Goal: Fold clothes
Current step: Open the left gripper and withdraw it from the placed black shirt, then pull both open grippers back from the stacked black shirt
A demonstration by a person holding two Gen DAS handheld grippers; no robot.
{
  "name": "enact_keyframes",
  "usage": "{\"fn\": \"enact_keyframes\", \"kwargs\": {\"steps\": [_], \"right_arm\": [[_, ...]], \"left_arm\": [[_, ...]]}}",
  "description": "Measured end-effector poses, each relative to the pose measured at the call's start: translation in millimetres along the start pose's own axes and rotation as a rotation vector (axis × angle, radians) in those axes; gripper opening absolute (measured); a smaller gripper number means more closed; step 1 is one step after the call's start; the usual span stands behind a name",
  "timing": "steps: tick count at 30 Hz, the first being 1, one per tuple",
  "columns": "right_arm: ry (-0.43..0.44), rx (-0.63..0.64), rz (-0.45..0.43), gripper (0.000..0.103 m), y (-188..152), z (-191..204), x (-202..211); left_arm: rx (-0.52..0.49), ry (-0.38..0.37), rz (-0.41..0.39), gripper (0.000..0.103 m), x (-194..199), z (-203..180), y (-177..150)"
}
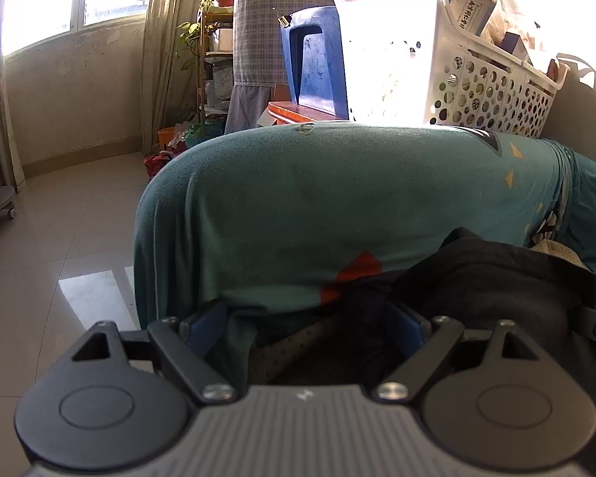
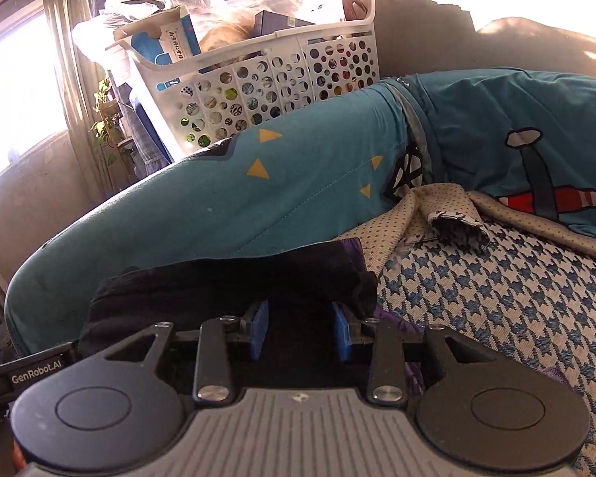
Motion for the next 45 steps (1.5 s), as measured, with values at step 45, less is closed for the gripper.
{"fn": "enact_keyframes", "kwargs": {"steps": [45], "right_arm": [[0.234, 0.36, 0.055, 0.009, -102.6, 129.3, 88.2]], "left_arm": [[-0.044, -0.285, -0.1, 0.098, 78.0, 3.2, 28.7]]}}
Point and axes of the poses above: each gripper's, at about its wrist camera, not at the fingertips, and x roughly against the way its jaws point, z to its left, y to its top, the point moved 3 cm from there along -x, roughly the way its jaws point, and after that the axes turned 1 degree about x, right-handed, at the moved point
